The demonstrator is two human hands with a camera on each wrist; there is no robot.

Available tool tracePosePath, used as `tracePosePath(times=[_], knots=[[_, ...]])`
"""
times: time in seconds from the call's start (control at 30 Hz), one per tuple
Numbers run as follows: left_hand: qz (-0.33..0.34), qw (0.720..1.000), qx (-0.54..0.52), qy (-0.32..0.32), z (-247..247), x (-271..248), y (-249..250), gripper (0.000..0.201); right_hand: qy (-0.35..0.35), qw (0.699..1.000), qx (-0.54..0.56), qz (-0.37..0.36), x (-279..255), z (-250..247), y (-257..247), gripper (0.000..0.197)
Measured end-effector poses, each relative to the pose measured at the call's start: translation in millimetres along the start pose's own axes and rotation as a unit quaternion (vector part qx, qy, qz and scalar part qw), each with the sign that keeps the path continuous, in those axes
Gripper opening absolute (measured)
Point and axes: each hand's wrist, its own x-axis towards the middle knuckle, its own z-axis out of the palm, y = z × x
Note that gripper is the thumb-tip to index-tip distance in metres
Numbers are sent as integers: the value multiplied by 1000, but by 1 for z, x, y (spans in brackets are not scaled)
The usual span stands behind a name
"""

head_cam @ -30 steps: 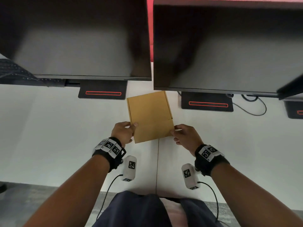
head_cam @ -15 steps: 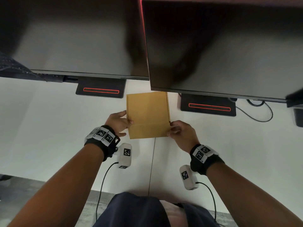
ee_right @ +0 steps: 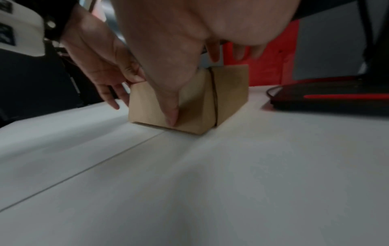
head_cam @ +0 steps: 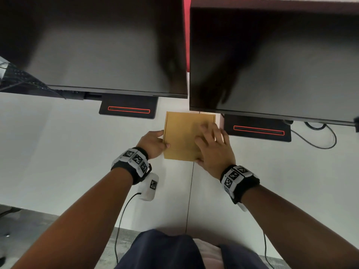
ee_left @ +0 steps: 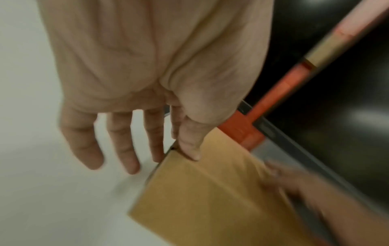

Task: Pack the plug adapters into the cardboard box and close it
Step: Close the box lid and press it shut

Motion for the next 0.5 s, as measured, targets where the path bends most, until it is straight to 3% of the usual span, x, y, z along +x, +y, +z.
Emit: tracePosePath(times=[0.13, 0.27, 0.37, 0.43, 0.5], knots=[[133, 971, 196, 36, -4, -5, 6, 81, 11, 1000, 25, -11, 8, 9, -8, 72], [246, 870, 426, 23, -7, 1, -1, 100, 19, 999, 30, -7, 9, 12, -9, 77], [300, 820, 487, 10, -1, 11, -3, 118, 11, 1000, 26, 0, 14, 10, -9, 80], [332, 784, 524, 14, 3, 20, -1, 119, 9, 1000, 28, -4, 16, 8, -6, 83], [359, 770, 526, 25, 5, 27, 2, 116, 8, 999, 34, -16, 15, 7, 0, 88]])
